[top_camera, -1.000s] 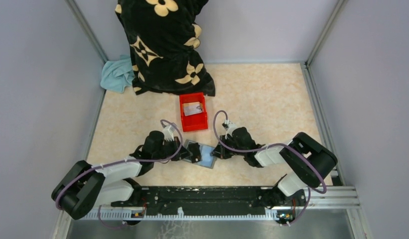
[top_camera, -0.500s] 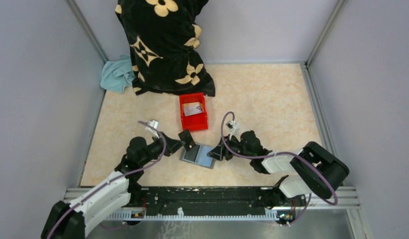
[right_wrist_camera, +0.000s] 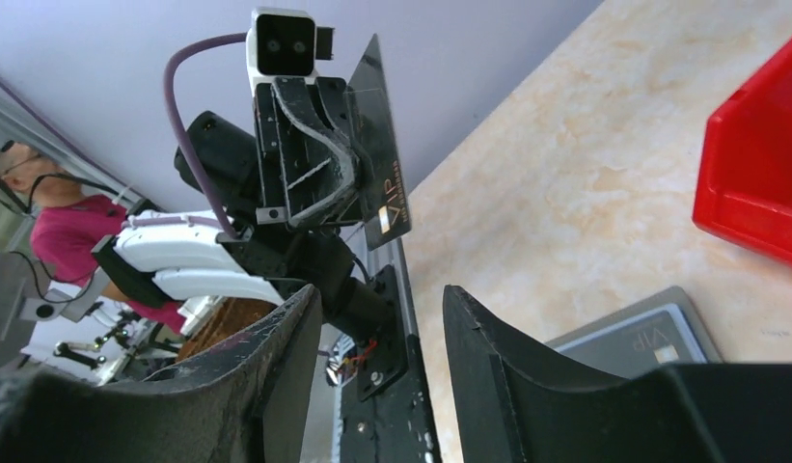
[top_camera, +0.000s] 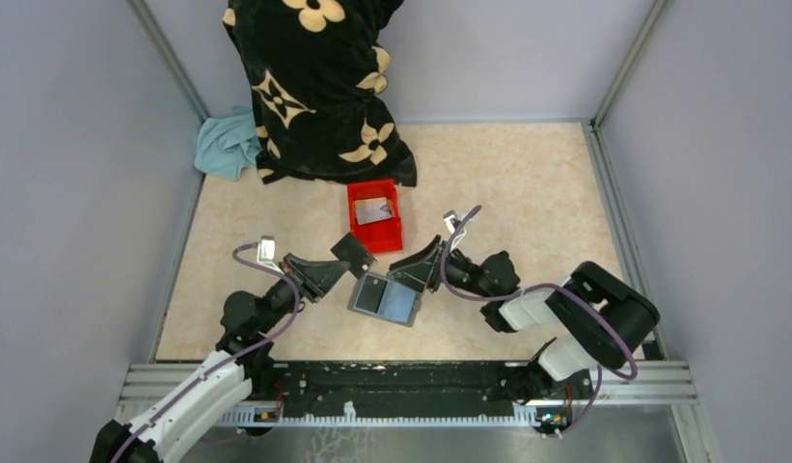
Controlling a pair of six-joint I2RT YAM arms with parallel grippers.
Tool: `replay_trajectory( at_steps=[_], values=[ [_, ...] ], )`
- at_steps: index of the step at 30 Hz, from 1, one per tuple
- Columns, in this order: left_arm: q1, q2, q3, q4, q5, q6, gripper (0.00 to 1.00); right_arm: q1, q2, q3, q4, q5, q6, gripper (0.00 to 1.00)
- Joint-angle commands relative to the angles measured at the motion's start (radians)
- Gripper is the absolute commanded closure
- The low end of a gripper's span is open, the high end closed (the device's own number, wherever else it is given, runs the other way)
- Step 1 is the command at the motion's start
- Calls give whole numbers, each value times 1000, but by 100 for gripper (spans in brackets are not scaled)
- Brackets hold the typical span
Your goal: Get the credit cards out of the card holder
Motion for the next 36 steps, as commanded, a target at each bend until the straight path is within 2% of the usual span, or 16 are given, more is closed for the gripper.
replay_trajectory(
  at_steps=[1,7,22,24,31,34,35,36],
  values=[
    [3,29,-41,149,17,-42,100,18,96,81,249,-41,81,51],
    [4,37,-60,190,22,-45,100,48,197,144,325,-59,120,52],
    [4,50,-59,170,22,-23,100,78,239,240,279,-55,112,58],
    [4,54,-58,173,30,-22,100,78,256,258,278,-55,115,64],
    [4,49,-63,180,30,-21,100,81,263,288,254,-63,106,100],
    [4,41,-63,171,16,-17,100,78,238,270,244,-62,97,100],
    [3,37,-64,166,12,-11,98,77,232,264,240,-63,95,100],
    [5,31,-59,151,13,1,89,73,232,257,240,-69,96,100]
  ],
)
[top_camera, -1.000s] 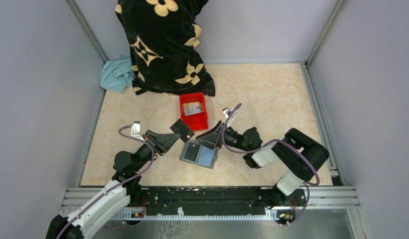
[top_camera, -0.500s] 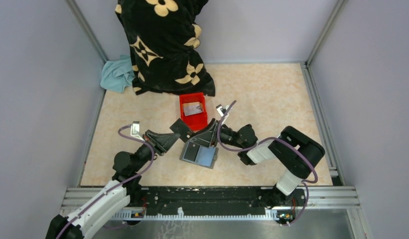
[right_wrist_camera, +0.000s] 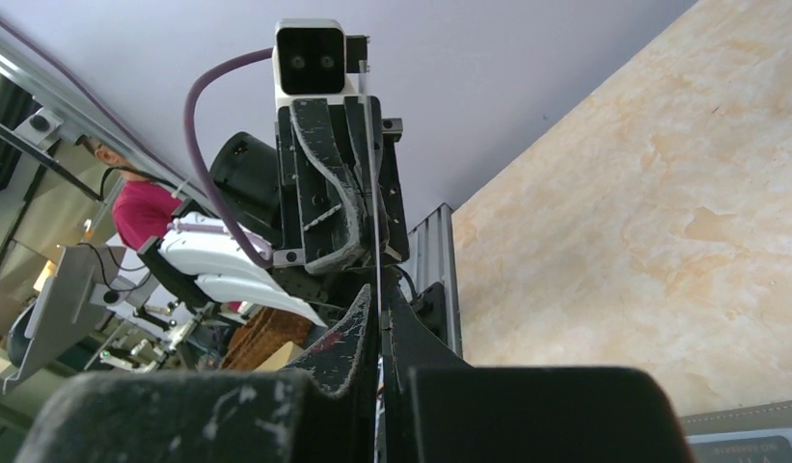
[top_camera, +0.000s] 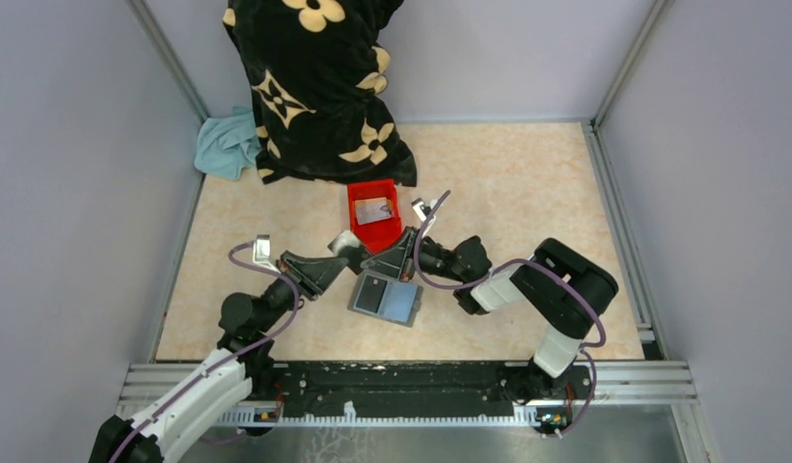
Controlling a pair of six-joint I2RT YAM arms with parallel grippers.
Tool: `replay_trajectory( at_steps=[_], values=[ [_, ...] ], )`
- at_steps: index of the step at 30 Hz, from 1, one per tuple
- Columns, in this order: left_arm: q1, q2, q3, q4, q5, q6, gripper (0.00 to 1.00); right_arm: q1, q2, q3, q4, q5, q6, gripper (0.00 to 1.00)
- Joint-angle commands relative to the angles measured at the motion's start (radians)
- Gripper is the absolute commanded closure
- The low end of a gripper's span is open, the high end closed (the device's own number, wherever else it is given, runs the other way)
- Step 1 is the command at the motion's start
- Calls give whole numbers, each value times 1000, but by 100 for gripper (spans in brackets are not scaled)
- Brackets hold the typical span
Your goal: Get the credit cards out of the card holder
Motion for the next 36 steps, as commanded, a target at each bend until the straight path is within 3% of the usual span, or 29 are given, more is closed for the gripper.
replay_trajectory(
  at_steps=[1,4,5,8,15,19,27,36],
  values=[
    [2,-30,-43,-18,15,49,75,-2,-35,-1,131,-20,-15,100],
    [1,-41,26,-139,75,128,49,-22,-35,-14,144,-74,20,100],
    [2,-36,49,-170,103,151,49,-28,-35,-16,139,-96,29,100],
    [5,-4,96,-202,186,183,58,-34,-35,-19,86,-168,22,100],
    [16,45,136,-216,282,203,58,-33,-89,-87,48,-274,-2,100],
    [38,60,155,-250,329,218,66,-33,-122,-119,18,-296,-29,100],
    [72,44,182,-308,373,222,64,-34,-199,-123,-157,-313,-134,100],
    [80,15,188,-340,374,215,70,-40,-246,-109,-329,-289,-234,100]
  ],
)
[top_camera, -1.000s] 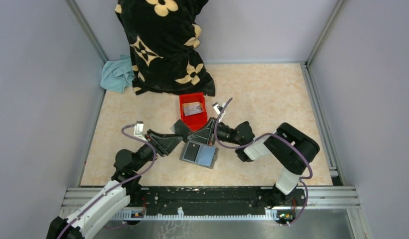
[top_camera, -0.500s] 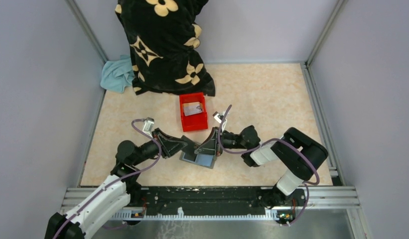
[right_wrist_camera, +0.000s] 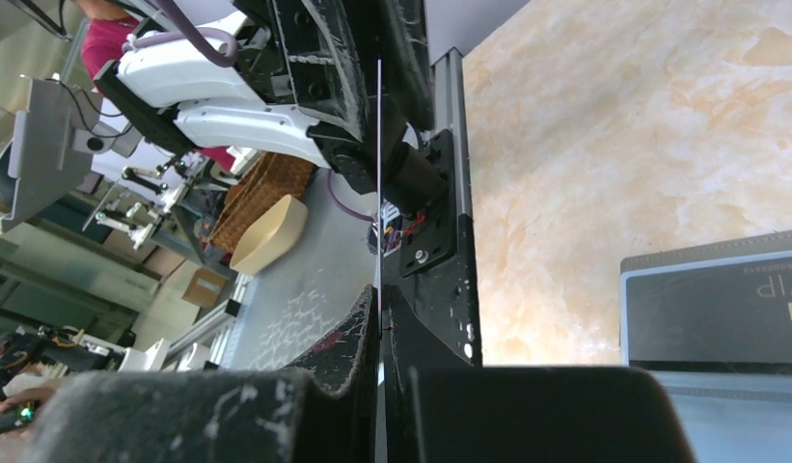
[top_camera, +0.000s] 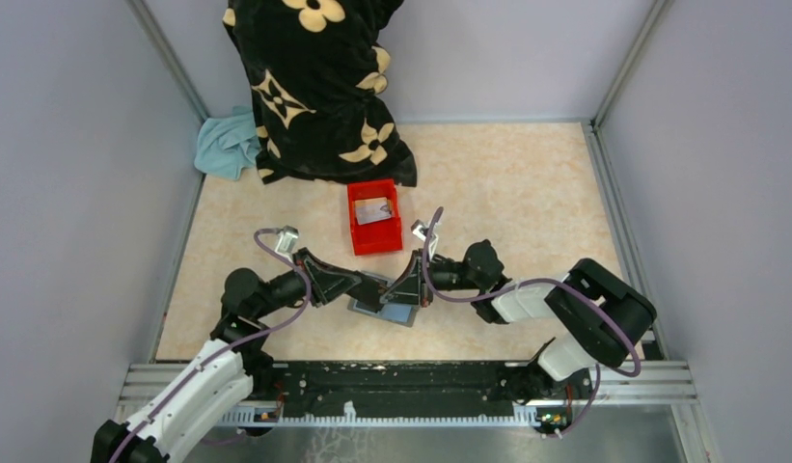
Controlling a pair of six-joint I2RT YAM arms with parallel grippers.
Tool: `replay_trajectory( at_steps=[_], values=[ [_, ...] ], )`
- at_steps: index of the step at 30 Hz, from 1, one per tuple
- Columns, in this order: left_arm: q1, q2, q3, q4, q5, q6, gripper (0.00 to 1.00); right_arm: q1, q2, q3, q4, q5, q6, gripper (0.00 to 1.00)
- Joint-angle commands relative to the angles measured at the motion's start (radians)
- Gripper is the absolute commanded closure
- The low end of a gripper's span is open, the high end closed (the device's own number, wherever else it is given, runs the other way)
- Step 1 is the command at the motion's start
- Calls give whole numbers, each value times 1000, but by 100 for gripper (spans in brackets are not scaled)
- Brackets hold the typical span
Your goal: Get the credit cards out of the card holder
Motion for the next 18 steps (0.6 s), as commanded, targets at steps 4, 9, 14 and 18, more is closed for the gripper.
replay_trajectory(
  at_steps=[4,9,14,18],
  values=[
    [12,-24,29,-26,12,17,92,-6,-28,27,-27,-18,-60,100],
    [11,-14,24,-19,16,10,99,-8,-35,33,-23,-8,-57,100],
    [11,-18,25,-27,23,9,60,-9,-39,42,-21,-7,-54,100],
    [11,-30,21,-34,21,7,59,-13,-44,44,-14,-4,-49,100]
  ],
)
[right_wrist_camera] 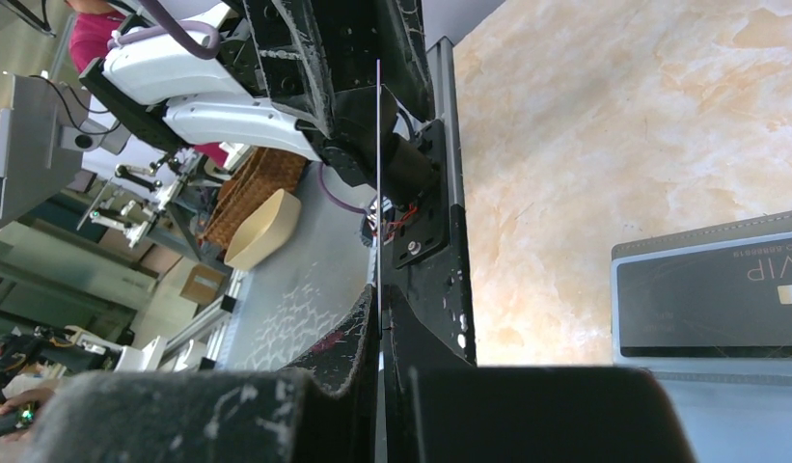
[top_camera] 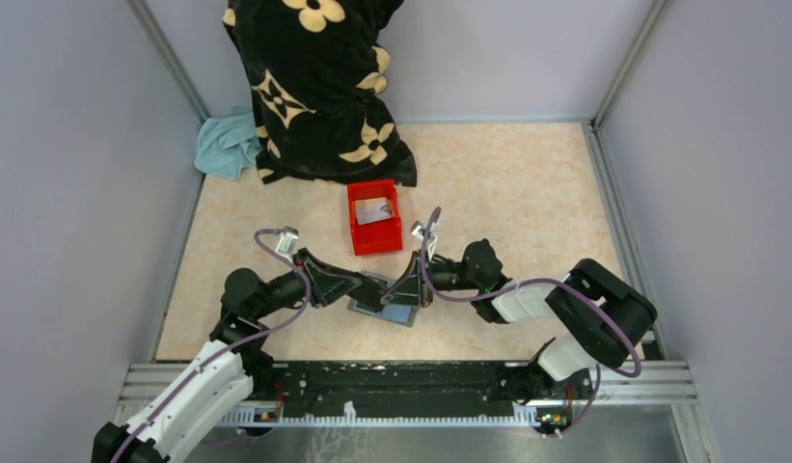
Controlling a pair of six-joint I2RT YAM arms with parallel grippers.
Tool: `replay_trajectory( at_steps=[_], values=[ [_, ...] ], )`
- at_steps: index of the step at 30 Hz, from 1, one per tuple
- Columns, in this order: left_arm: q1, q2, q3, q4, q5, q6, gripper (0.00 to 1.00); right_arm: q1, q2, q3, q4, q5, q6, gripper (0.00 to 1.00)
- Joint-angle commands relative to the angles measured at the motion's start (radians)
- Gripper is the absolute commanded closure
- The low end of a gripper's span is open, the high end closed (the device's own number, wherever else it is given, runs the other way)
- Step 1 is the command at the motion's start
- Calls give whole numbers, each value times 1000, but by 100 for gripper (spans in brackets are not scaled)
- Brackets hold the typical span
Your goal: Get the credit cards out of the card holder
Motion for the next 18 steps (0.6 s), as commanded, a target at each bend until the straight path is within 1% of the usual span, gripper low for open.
replay_trajectory(
  at_steps=[1,3,5,7,8,13,18],
  values=[
    [6,-19,17,-4,12,4,61,-10,-42,42,57,2,-12,100],
    [6,-27,10,-10,10,1,65,-15,-51,44,53,2,-11,100],
    [7,-34,2,-11,6,-3,70,-19,-61,51,38,-1,-17,100],
    [6,-35,-4,-11,4,-8,77,-22,-70,56,12,-1,-30,100],
    [6,-35,-6,-10,2,-8,79,-21,-72,59,4,-2,-33,100],
    [7,-27,-6,5,2,-13,100,-22,-58,51,27,-11,-20,100],
    [7,-5,-7,28,9,-17,100,-22,-27,39,93,-23,18,100]
  ],
)
